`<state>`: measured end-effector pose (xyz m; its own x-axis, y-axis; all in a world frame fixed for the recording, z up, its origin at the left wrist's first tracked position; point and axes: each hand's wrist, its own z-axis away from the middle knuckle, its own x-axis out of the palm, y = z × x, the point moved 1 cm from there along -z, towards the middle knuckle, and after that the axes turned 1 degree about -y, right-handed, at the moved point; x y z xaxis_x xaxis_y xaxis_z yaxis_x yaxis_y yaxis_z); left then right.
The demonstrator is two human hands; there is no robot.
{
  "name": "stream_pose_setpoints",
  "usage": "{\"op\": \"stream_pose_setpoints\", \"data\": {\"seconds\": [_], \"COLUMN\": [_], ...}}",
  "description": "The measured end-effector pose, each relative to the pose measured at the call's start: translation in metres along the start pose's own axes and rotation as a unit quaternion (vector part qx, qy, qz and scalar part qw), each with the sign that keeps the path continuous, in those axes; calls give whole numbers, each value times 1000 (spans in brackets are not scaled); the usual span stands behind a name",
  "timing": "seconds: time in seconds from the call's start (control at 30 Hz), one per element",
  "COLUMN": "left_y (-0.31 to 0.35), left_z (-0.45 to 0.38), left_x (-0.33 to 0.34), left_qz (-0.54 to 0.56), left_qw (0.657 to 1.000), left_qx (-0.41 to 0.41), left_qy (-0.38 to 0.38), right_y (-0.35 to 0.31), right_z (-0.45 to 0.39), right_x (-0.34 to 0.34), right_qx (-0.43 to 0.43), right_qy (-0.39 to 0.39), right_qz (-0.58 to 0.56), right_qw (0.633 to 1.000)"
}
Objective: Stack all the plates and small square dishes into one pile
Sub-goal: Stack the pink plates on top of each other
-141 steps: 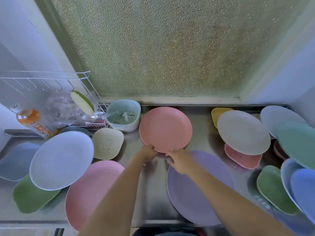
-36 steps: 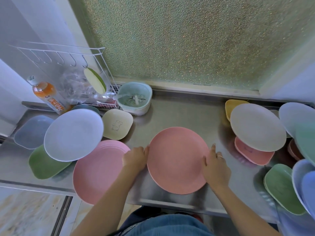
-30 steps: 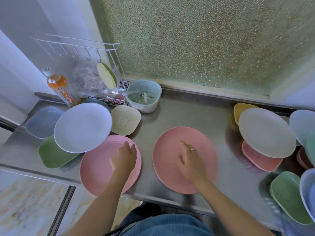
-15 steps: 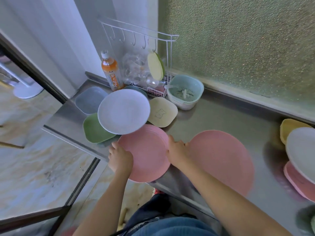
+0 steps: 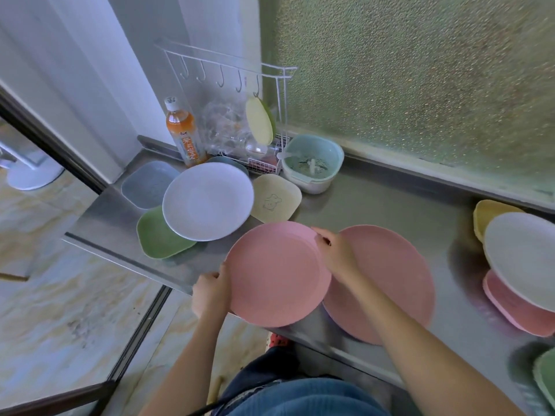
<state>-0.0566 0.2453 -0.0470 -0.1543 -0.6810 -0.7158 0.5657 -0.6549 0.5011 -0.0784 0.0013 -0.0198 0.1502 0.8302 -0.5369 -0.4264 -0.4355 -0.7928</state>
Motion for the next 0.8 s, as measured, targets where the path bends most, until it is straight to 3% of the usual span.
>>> {"op": "stream_pose_setpoints", "data": {"seconds": [0.17, 0.33, 0.47, 0.8], "left_y": [45, 89, 105, 119], "left_z": [33, 65, 79, 73], "left_x": [32, 71, 94, 123], "left_qz": [-37, -123, -212, -384], "left_qw": [988, 947, 906, 806], "left_qx": [145, 286, 354, 432], "left_qy": [-36, -76, -92, -127], "right_y": [36, 93, 127, 148], "right_z": [22, 55, 77, 86], "right_x": [-63, -106, -112, -118], "right_qx": [9, 76, 135, 159], "right_qy": [125, 215, 215, 191], "right_qz": [-2, 52, 69, 130], "right_qw": [992, 972, 965, 960]}}
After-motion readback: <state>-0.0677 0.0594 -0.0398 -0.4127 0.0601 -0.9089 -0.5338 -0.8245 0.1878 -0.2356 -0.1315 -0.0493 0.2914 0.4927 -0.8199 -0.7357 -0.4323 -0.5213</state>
